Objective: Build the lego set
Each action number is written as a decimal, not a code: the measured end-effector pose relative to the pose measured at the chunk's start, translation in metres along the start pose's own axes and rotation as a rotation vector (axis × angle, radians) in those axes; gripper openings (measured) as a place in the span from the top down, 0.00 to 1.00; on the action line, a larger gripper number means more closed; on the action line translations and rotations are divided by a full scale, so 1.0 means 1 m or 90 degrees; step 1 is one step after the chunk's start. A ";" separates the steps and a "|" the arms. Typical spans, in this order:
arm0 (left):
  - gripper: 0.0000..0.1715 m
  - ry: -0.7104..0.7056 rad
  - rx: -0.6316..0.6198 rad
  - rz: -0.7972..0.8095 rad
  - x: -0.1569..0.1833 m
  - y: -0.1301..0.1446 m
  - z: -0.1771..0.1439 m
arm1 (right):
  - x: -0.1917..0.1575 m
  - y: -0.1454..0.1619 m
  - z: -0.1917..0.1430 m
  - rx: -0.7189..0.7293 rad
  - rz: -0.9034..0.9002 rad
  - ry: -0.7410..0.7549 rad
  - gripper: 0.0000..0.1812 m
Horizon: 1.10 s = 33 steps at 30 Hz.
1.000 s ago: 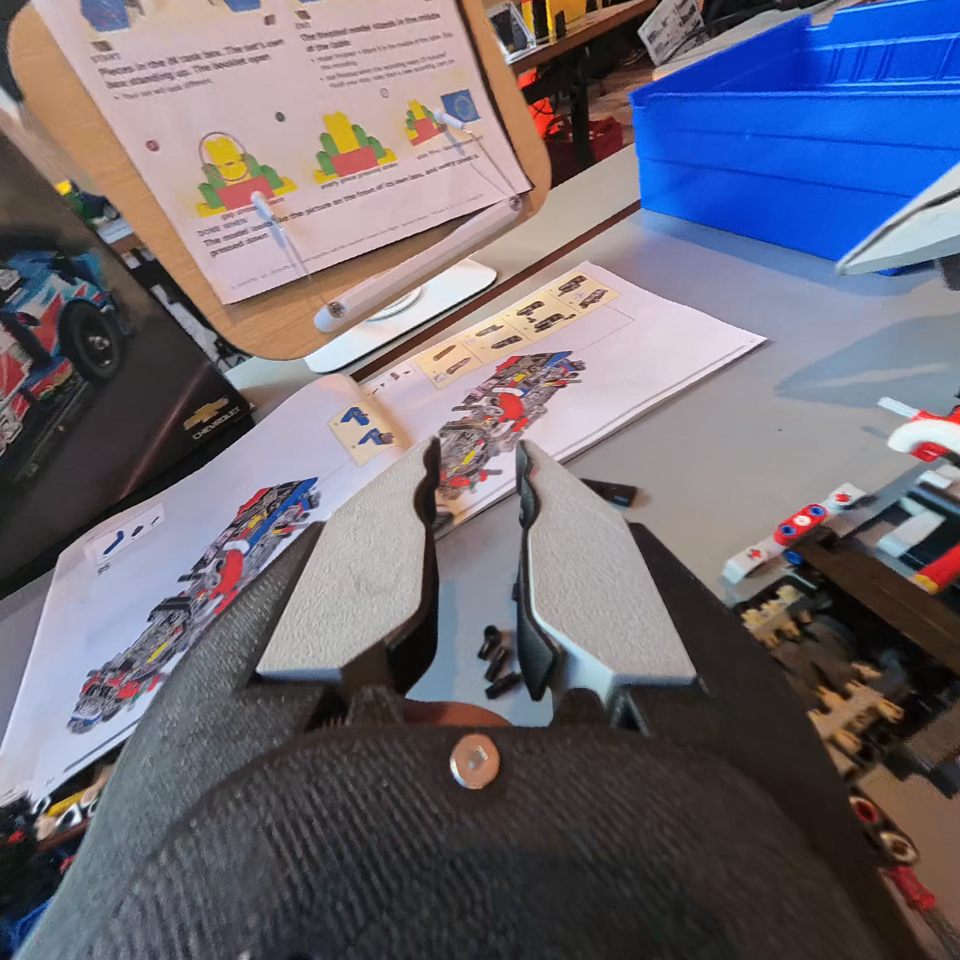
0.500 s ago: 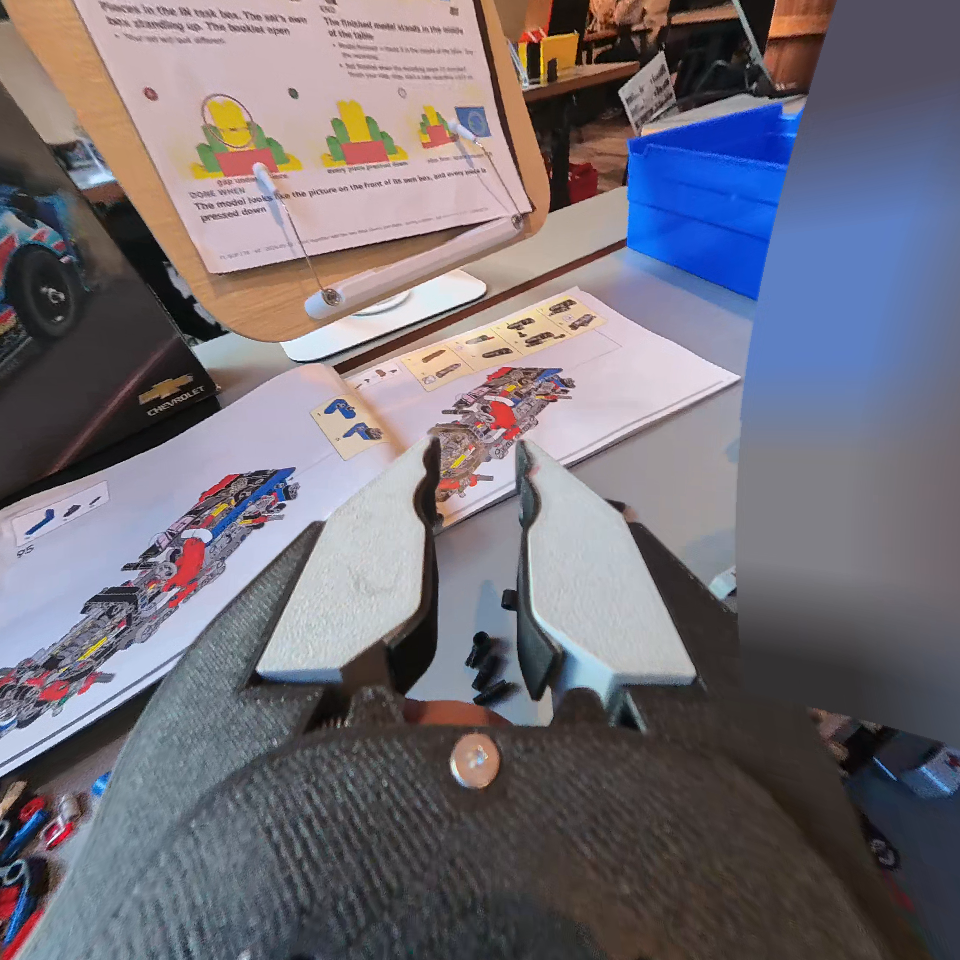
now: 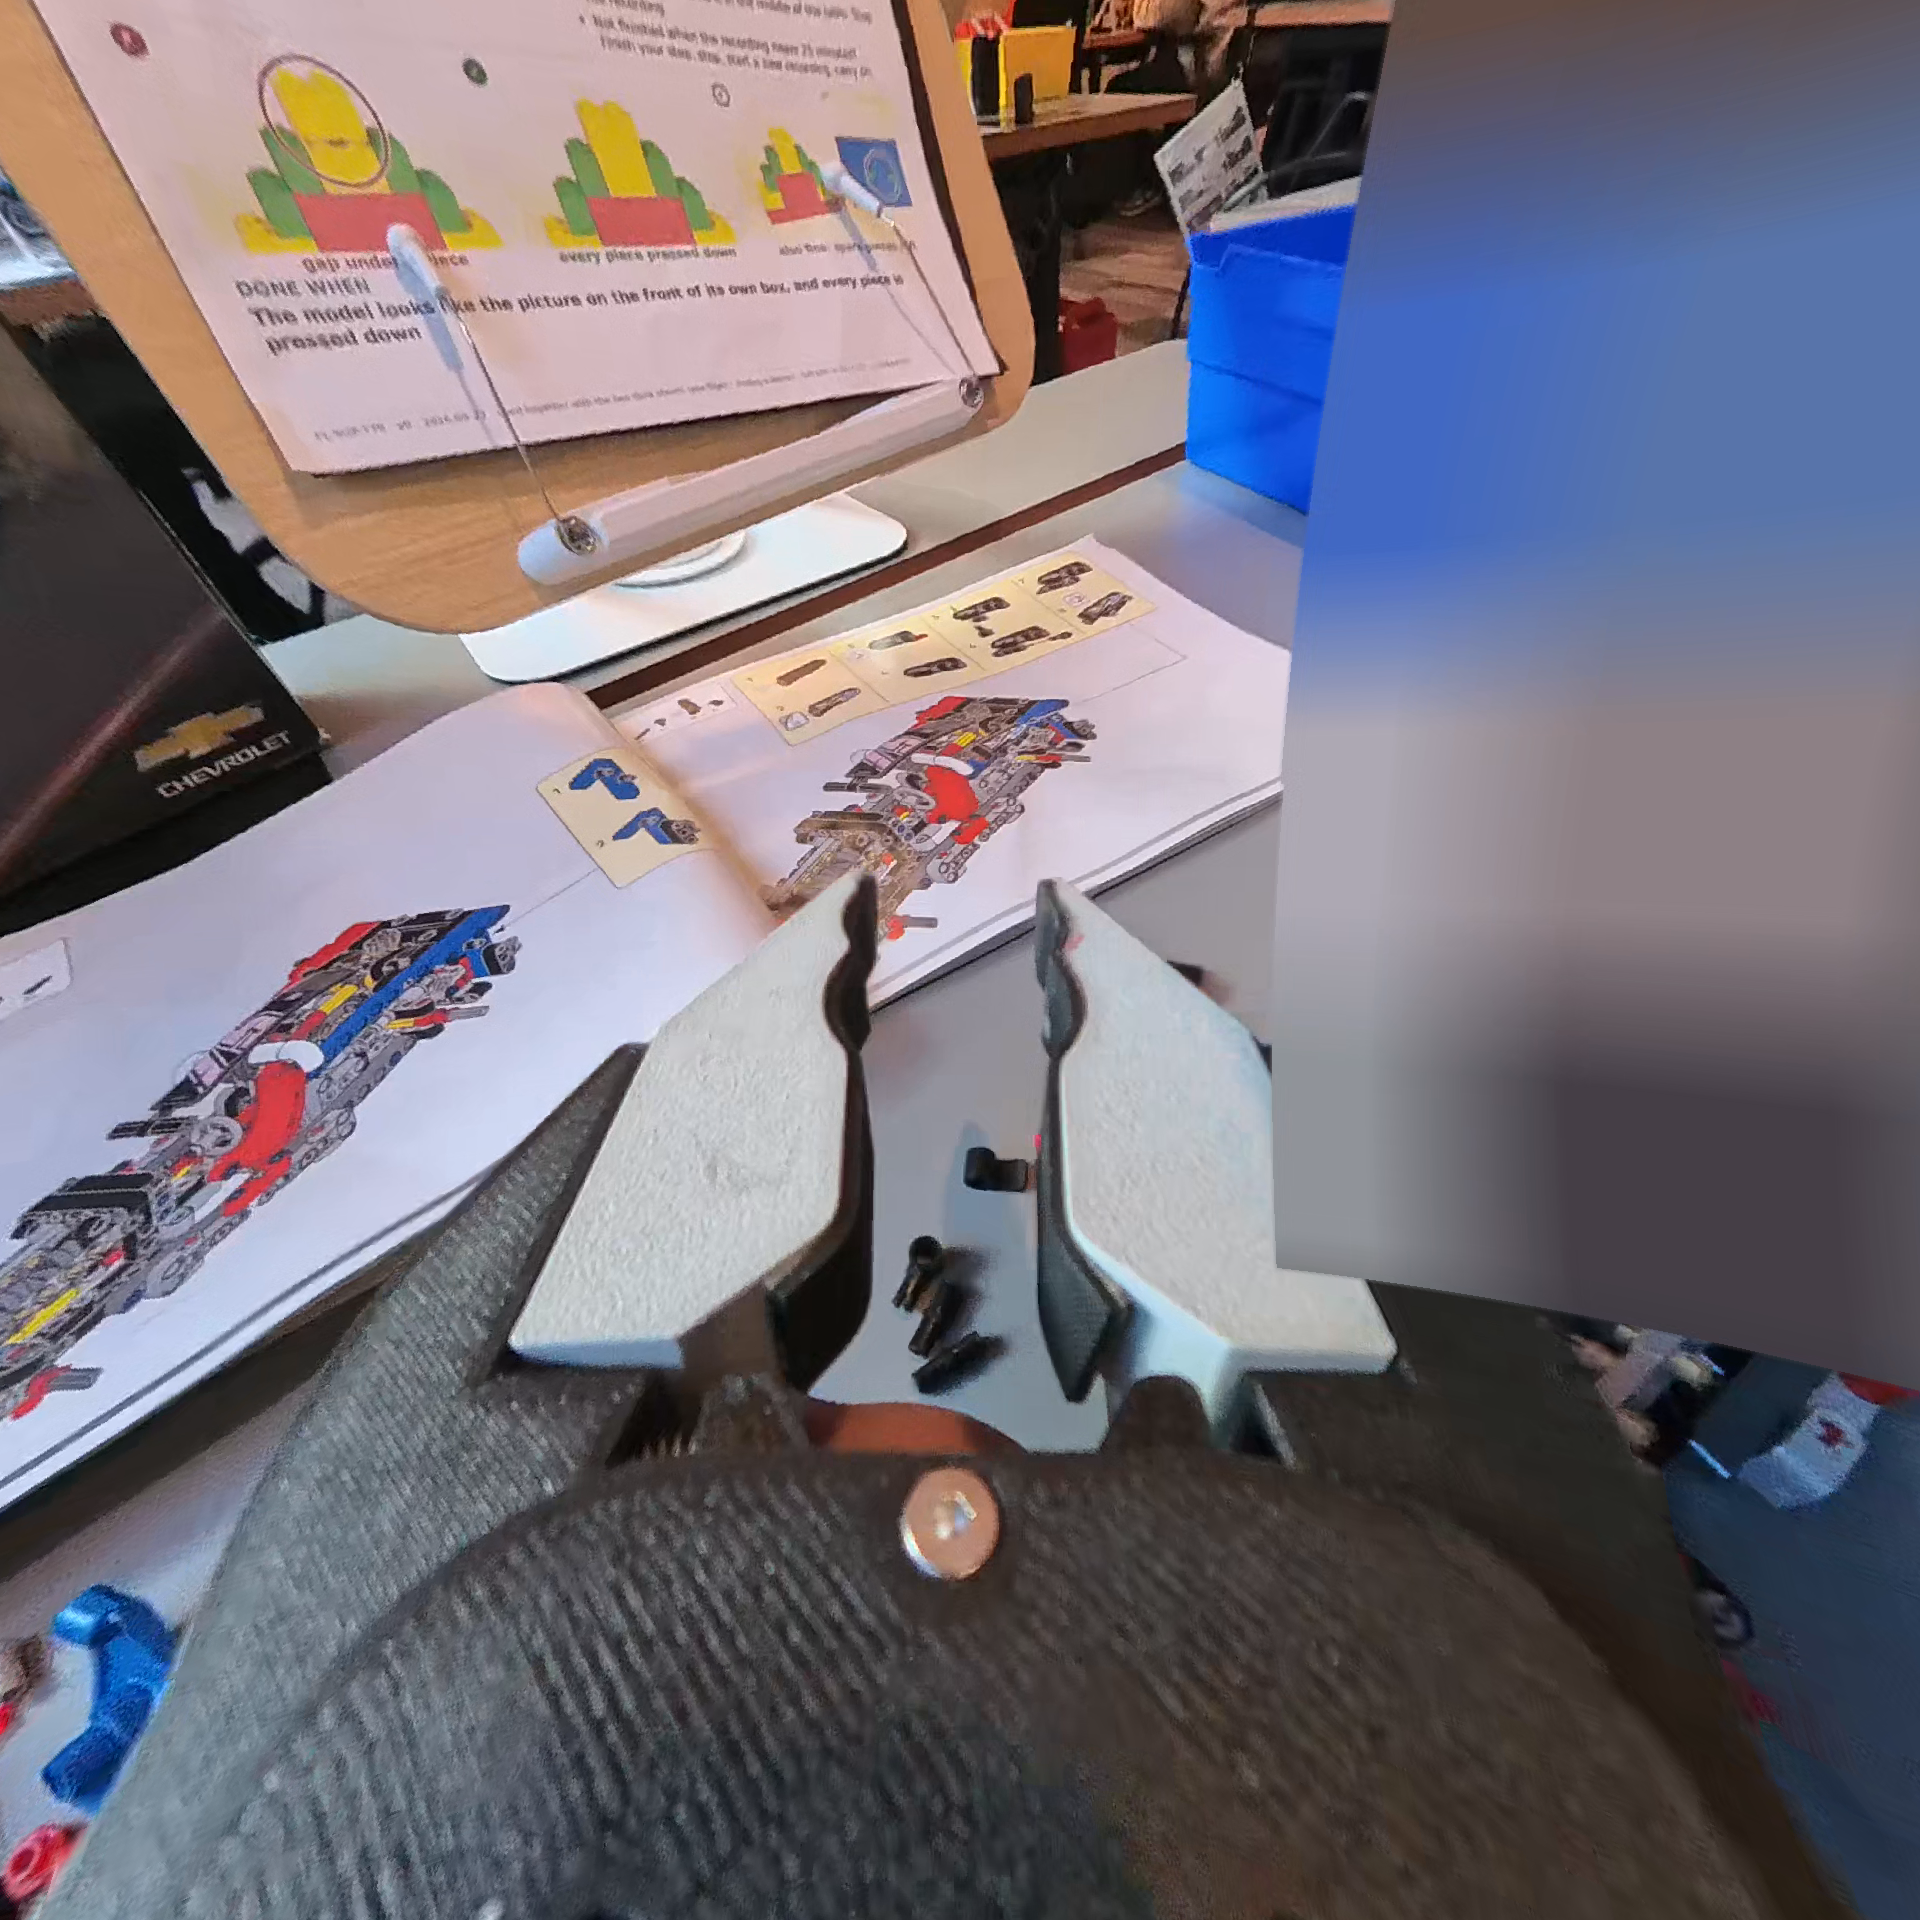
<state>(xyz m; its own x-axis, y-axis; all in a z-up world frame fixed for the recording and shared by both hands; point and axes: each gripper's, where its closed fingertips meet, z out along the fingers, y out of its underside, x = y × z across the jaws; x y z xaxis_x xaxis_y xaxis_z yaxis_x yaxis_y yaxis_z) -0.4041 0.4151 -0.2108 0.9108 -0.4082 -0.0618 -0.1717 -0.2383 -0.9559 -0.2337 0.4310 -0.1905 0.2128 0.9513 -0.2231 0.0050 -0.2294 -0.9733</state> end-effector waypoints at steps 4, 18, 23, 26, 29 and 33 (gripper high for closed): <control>0.85 -0.022 -0.007 0.039 0.001 0.001 -0.001 | 0.002 0.002 0.002 -0.012 0.015 -0.003 1.00; 0.84 0.208 0.252 -0.081 0.043 -0.077 -0.056 | -0.016 0.006 -0.002 -0.032 0.014 -0.092 0.82; 0.88 0.112 0.086 0.050 0.049 -0.029 -0.021 | -0.016 0.008 0.000 -0.045 0.040 -0.113 0.79; 0.88 0.094 0.033 0.055 0.049 -0.015 -0.009 | -0.014 0.009 0.004 -0.056 0.041 -0.124 0.82; 0.89 0.093 0.028 0.032 0.048 -0.012 -0.005 | -0.012 0.008 0.009 -0.059 0.022 -0.129 0.85; 0.90 0.082 0.047 0.001 0.042 -0.015 -0.002 | -0.012 0.006 0.009 -0.049 0.026 -0.137 0.87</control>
<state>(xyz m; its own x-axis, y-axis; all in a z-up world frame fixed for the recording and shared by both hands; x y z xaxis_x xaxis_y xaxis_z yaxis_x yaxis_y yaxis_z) -0.3641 0.3993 -0.1983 0.8539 -0.5196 -0.0303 -0.1405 -0.1741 -0.9746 -0.2452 0.4204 -0.1942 0.0007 0.9611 -0.2763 0.0765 -0.2755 -0.9583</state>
